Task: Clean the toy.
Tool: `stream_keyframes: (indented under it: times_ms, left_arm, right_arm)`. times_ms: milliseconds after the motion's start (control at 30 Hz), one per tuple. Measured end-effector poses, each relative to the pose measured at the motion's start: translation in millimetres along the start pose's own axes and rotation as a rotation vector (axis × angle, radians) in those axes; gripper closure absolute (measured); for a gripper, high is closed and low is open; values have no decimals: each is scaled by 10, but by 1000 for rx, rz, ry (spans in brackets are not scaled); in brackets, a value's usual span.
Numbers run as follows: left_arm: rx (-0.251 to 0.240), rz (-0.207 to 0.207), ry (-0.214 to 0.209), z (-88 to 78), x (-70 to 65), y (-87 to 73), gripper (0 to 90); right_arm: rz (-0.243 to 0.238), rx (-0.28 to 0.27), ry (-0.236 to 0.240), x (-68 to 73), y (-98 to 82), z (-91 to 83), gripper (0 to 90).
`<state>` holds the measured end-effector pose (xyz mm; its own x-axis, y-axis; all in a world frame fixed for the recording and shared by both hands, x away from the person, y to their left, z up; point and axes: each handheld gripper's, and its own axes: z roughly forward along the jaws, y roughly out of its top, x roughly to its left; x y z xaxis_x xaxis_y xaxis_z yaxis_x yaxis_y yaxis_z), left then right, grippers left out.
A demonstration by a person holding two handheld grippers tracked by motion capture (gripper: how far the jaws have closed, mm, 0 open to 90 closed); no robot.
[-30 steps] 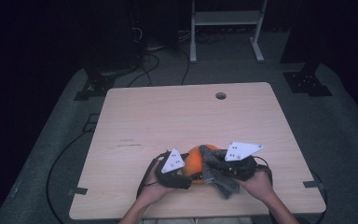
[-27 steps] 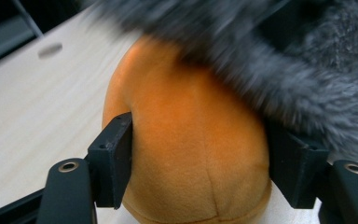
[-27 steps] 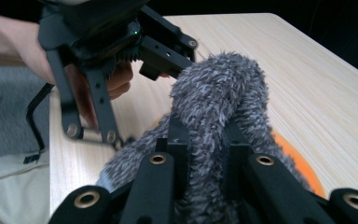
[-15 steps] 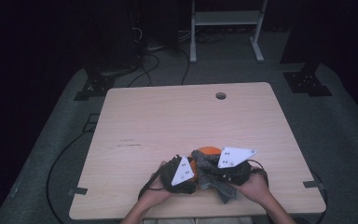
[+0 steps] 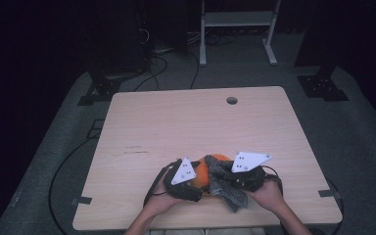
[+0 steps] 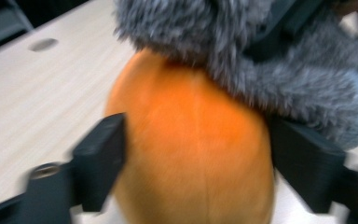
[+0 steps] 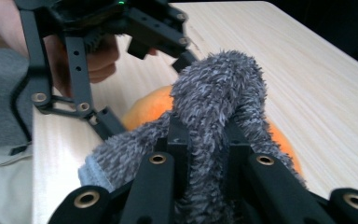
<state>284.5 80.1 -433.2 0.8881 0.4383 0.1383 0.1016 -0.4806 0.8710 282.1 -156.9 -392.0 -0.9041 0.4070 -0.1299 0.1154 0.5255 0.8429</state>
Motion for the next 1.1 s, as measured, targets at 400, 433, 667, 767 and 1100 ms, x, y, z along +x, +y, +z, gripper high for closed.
stream_keyframes:
  times_ms: [400,433,667,767,1100]
  left_arm:
    - [11,-77,10,12,87,-18,243]
    - [11,-77,10,12,87,-18,282]
    - [14,-26,-4,-22,69,-70,326]
    - [13,15,-13,-16,20,-41,333]
    - [23,-188,-47,31,158,26,141]
  right_arm:
    - [72,-1,12,-118,-100,-21,776]
    - [72,-1,12,-118,-100,-21,776]
    - [203,-16,-13,-441,-288,-158,774]
    - [212,-39,-5,-451,-274,-208,773]
    - [196,-9,98,-353,-269,-105,775]
